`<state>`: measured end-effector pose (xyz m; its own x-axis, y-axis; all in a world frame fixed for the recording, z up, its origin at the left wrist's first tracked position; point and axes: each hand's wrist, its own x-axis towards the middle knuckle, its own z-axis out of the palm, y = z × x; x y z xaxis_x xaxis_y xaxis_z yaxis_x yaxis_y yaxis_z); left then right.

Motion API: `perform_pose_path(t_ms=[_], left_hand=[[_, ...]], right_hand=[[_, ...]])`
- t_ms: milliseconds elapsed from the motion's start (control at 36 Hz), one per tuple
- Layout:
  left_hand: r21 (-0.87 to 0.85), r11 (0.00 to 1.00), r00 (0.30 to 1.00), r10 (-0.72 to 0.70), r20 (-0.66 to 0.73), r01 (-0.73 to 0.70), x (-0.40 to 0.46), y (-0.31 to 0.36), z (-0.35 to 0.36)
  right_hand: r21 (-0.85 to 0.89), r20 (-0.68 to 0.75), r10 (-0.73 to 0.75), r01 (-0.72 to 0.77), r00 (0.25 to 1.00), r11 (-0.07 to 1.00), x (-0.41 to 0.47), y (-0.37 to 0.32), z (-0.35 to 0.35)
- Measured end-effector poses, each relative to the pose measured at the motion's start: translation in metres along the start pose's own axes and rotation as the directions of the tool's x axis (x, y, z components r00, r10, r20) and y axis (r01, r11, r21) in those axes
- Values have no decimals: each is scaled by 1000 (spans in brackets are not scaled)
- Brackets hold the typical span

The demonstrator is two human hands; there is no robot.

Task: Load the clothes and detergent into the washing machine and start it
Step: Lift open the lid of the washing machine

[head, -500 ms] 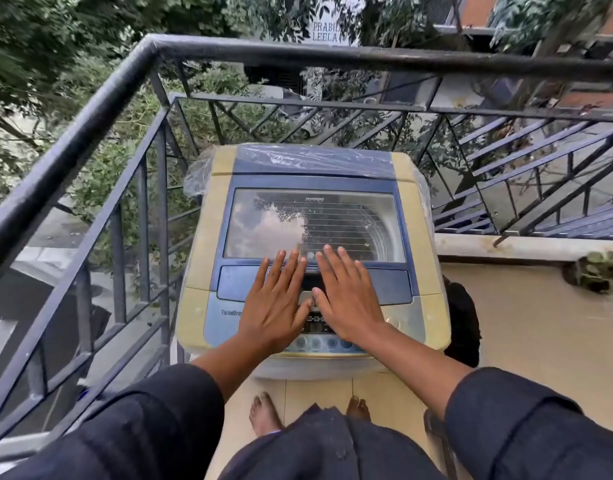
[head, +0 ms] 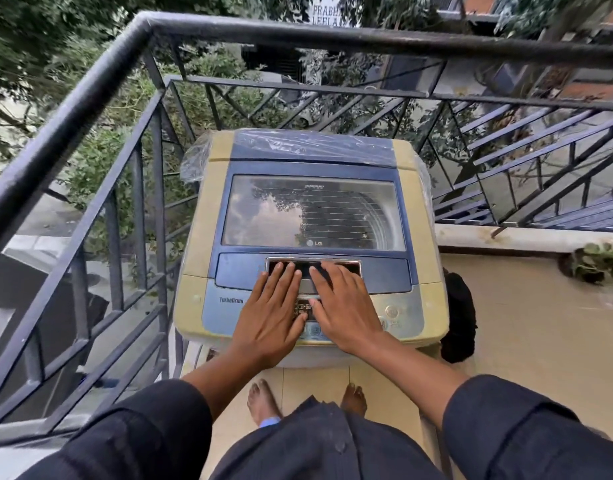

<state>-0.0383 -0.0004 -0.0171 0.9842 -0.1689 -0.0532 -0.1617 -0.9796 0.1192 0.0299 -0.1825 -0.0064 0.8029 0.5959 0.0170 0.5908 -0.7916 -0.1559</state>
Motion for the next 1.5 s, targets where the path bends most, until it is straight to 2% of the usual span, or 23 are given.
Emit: perform_pose_path(t_ms=[250,611,1250,1389,1500], left_hand=[[51,995,993,94,-72,-90,31,-7,-25],[4,1000,1000,15,-18,-15,46,-3,-25],[-125,992,990,-43,-137,26,31,3,-38],[-159,987,983,-51,-174,23,33,3,-50],[-189,982,966,-58,-252,10,37,3,-65]], right_hand=[[-4,26,48,-48,998,999,22,9,-7],[71,54,49,-53,997,996,22,13,-13],[179,-25,117,-110,993,978,14,6,-22],[199,-74,77,-61,994,978,14,9,-38],[165,-140,-36,60,990,984,16,20,-57]])
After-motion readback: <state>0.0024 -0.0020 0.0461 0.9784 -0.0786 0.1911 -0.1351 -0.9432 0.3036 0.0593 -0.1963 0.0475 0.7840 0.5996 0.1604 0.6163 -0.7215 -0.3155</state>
